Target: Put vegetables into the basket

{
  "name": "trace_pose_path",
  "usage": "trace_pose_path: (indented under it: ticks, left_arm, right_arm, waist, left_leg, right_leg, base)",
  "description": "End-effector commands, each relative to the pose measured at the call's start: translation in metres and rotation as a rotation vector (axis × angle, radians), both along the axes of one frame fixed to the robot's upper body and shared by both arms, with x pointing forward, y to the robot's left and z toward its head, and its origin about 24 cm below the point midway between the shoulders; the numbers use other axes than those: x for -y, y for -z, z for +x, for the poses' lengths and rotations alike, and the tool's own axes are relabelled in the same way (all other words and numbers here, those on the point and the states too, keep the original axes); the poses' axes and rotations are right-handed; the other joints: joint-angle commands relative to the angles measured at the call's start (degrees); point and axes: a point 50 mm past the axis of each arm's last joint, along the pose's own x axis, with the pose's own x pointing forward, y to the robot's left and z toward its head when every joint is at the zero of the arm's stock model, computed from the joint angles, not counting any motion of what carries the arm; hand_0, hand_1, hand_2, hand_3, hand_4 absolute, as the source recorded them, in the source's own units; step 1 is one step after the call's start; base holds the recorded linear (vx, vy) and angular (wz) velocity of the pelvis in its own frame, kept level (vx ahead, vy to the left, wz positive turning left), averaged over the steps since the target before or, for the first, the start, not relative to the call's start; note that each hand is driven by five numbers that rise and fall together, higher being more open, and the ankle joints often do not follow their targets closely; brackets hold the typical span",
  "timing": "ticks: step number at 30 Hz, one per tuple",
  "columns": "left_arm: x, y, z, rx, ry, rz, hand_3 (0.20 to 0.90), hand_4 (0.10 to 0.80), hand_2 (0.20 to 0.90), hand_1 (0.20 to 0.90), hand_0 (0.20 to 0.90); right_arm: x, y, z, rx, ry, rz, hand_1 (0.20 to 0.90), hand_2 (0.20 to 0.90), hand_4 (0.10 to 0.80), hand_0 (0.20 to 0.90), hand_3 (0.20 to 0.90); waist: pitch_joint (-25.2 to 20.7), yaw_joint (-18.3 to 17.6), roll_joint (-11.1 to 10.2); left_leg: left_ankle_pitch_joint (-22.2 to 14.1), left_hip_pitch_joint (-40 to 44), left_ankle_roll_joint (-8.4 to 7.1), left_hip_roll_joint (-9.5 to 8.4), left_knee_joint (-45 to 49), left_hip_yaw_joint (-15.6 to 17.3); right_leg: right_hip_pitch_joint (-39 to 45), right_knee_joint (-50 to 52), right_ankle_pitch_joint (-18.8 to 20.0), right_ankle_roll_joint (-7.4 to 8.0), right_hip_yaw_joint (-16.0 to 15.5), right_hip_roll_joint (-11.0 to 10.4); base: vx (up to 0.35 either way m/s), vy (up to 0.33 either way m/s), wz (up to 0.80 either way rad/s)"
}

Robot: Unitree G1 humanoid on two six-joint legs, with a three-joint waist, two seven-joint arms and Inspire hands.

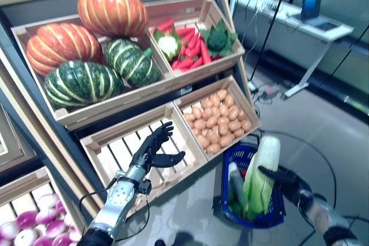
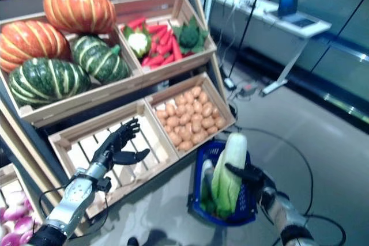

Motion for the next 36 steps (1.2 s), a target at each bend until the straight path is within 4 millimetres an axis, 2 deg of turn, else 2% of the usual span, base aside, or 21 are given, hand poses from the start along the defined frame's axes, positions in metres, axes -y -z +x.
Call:
trace_pose_path:
  ticks: [1,6,8,10,15,22,30,31,36]
  left_arm:
    - [0.008,-0.054,0.028,0.27,-0.041,-0.058,0.9,0.8,0.9,0.9,0.9]
    - [0.015,-0.06,0.029,0.295,-0.025,-0.11,0.9,0.8,0.9,0.9,0.9]
    - [0.017,-0.06,0.029,0.298,-0.017,-0.114,0.9,0.8,0.9,0.9,0.9]
    - [0.026,-0.061,0.029,0.311,0.012,-0.126,0.9,0.8,0.9,0.9,0.9]
    - [0.034,-0.067,0.025,0.35,0.048,-0.157,0.9,0.8,0.9,0.9,0.9]
    - [0.038,-0.074,0.027,0.357,0.023,-0.213,0.9,0.8,0.9,0.9,0.9]
    - [0.044,-0.078,0.025,0.384,0.036,-0.212,0.9,0.8,0.9,0.9,0.9]
    - [0.044,-0.08,0.025,0.391,0.039,-0.211,0.9,0.8,0.9,0.9,0.9]
    - [0.045,-0.088,0.024,0.436,0.059,-0.238,0.9,0.8,0.9,0.9,0.9]
  right_arm:
    - [0.011,-0.09,0.058,0.328,0.029,-0.206,0.3,0.3,0.4,0.3,0.3]
    - [0.023,-0.106,0.063,0.305,0.071,-0.317,0.3,0.3,0.4,0.3,0.3]
    - [0.027,-0.108,0.064,0.294,0.084,-0.33,0.3,0.3,0.4,0.3,0.3]
    - [0.035,-0.113,0.064,0.275,0.108,-0.343,0.3,0.3,0.4,0.3,0.3]
    - [0.049,-0.133,0.067,0.289,0.152,-0.34,0.3,0.3,0.4,0.3,0.3]
    - [0.065,-0.157,0.067,0.294,0.241,-0.318,0.3,0.3,0.4,0.3,0.3]
    - [0.083,-0.167,0.061,0.279,0.363,-0.247,0.3,0.3,0.4,0.3,0.3]
    - [0.084,-0.168,0.06,0.277,0.369,-0.245,0.9,0.9,0.8,0.9,0.9]
    - [0.094,-0.172,0.053,0.278,0.399,-0.241,0.9,0.9,0.8,0.9,0.9]
  waist:
    - [4.89,1.97,0.08]
    - [8.63,2.54,1.1]
    - [9.37,2.56,1.49]
    - [10.96,2.82,2.29]
    - [14.08,2.67,3.81]
    - [15.73,2.38,4.53]
    - [15.73,1.59,5.32]
    - [15.73,1.49,5.37]
    - [15.72,1.15,5.39]
  left_leg:
    - [-16.5,-3.94,0.14,2.55,21.86,-2.51]
    - [-21.88,-12.02,1.83,2.97,33.13,-5.49]
    - [-22.64,-13.21,2.4,3.01,34.73,-5.73]
    - [-24.12,-16.25,2.55,2.72,38.48,-6.64]
    - [-27.24,-23.54,2.77,2.46,47.26,-8.14]
    - [-31.1,-32.38,3.27,1.73,57.06,-9.65]
    - [-34.25,-38.5,3.69,1.7,64.49,-10.91]
    - [-34.42,-38.74,3.71,1.67,64.76,-10.89]
    - [-35.19,-40.0,3.61,1.6,66.65,-11.02]
  right_leg:
    - [-9.11,18.2,-2.88,-4.58,0.78,-5.31]
    - [-15.57,29.02,-6.72,-5.59,1.14,-8.83]
    - [-17.19,31.56,-7.54,-5.76,1.19,-9.43]
    - [-20.23,35.59,-8.74,-5.81,1.27,-10.64]
    - [-28.5,45.17,-11.57,-6.1,2.83,-12.99]
    - [-38.48,54.52,-14.96,-6.34,5.92,-14.87]
    - [-45.49,61.58,-18.29,-7.06,7.93,-14.65]
    - [-45.83,61.94,-18.45,-7.04,7.99,-14.62]
    - [-47.41,63.79,-19.04,-7.11,8.39,-14.58]
  base:
    - [-0.208,0.002,0.12]
    - [-0.08,-0.005,0.22]
    - [-0.02,0.002,0.21]
    - [-0.033,0.001,0.21]
    - [-0.031,0.013,0.03]
    - [-0.053,-0.006,0.02]
    - [-0.042,-0.018,0.07]
    - [-0.038,0.005,-0.06]
    - [-0.04,0.001,-0.03]
